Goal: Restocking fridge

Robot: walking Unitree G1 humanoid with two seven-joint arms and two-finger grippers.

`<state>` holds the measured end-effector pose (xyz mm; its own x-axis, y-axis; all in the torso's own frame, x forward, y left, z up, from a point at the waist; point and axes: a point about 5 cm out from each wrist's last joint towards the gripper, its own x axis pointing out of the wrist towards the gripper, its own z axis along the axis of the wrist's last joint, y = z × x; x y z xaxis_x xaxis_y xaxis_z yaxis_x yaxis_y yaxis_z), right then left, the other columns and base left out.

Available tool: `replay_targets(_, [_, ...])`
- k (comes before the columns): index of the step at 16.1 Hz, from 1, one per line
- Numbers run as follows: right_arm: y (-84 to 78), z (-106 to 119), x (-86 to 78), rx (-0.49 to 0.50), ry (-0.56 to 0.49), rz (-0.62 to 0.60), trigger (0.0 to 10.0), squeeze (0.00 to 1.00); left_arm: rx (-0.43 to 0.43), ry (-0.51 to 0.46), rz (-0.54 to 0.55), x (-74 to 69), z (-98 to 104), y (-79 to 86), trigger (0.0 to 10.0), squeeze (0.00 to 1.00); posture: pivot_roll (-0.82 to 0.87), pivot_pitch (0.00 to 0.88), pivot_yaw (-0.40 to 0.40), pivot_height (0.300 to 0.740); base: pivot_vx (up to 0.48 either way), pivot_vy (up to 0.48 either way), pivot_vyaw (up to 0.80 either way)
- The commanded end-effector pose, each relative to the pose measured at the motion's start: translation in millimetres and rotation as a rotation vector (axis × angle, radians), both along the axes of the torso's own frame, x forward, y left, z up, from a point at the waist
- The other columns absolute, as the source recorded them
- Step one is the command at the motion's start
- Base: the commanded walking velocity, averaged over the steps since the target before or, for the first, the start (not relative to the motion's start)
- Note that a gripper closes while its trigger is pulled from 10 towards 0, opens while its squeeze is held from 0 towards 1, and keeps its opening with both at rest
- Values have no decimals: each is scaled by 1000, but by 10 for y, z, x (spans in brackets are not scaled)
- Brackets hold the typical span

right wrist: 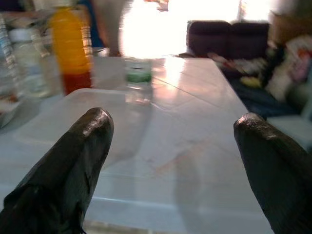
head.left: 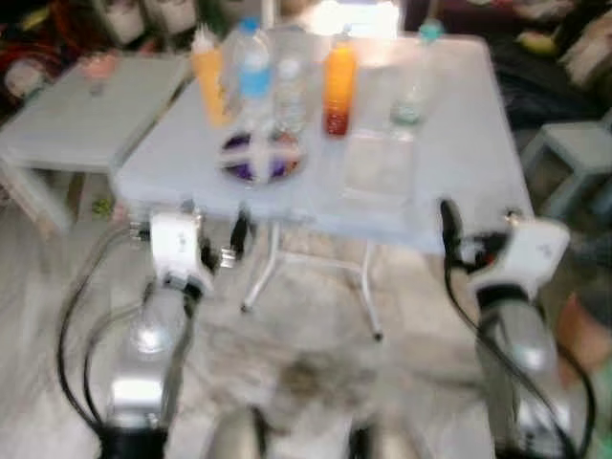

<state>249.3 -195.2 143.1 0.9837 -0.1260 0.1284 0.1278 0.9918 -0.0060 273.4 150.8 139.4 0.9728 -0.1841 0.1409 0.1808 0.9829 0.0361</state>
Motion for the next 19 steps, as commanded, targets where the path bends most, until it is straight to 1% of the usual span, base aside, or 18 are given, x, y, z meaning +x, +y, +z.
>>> replay_targets(1, [95, 111, 16, -50, -42, 14, 10000, 0, -6, 34, 24, -25, -84, 58, 10000, 0, -28, 47, 36, 740, 0, 0, 0])
replay_targets(2, [102, 76, -20, -87, -24, -33, 10000, 0, -9, 23, 16, 4, -67, 56, 10000, 0, -32, 45, 43, 740, 0, 0, 0])
replay_targets(3, [74, 16, -31, -72, 7, -69, 10000, 0, -9, 28, 11, 4, -82, 52, 10000, 0, -36, 46, 52, 740, 0, 0, 0])
replay_targets(4, [68, -4, -36, -50, 16, -68, 10000, 0, -9, 31, -2, 0, -92, 34, 10000, 0, -36, 47, 57, 740, 262, 0, 0])
replay_targets(5, [46, 3, -45, -64, 13, -80, 10000, 0, -8, 35, -10, -12, -104, 18, 10000, 0, -35, 48, 61, 740, 281, 0, 0])
replay_targets(6, [17, -1, -73, -99, 25, -103, 10000, 0, -10, 48, -12, -40, -135, 16, 10000, 0, -40, 51, 68, 740, 289, 0, 0])
replay_targets(7, [3, -40, -98, -162, 48, -120, 10000, 0, -15, 68, -12, -89, -195, 17, 10000, 0, -41, 46, 64, 740, 345, 0, 0])
replay_targets(8, [11, -58, -115, -178, 50, -126, 10000, 0, -18, 76, -11, -105, -221, 12, 10000, 0, -42, 41, 59, 740, 345, 0, 0])
replay_targets(9, [42, -85, -135, -133, 50, -115, 10000, 0, -25, 81, -9, -115, -239, -1, 10000, 0, -42, 40, 57, 740, 349, 0, 0])
replay_targets(10, [72, -110, -150, -127, 52, -110, 10000, 0, -30, 82, -11, -119, -246, -24, 10000, 0, -41, 37, 51, 740, 360, 0, 0])
replay_targets(11, [118, -153, -165, -97, 72, -90, 10000, 0, -37, 80, -13, -112, -245, -53, 10000, 0, -42, 30, 49, 740, 360, 0, 0])
replay_targets(13, [191, -123, -140, -131, 56, -42, 10000, 0, -42, 69, -10, -71, -219, -54, 10000, 0, -44, 29, 47, 740, 360, 0, 0])
replay_targets(14, [195, -82, -134, -113, 29, -23, 10000, 0, -40, 63, -13, -56, -208, -54, 10000, 0, -47, 31, 47, 740, 364, 0, 0])
replay_targets(16, [159, -17, -115, -146, -4, -9, 10000, 0, -38, 58, -11, -31, -201, -47, 10000, 0, -53, 30, 41, 740, 377, 0, 0])
replay_targets(19, [94, 13, -68, -148, -9, -31, 10000, 0, -47, 55, -12, -15, -200, -70, 10000, 0, -57, 33, 36, 740, 365, 0, 0])
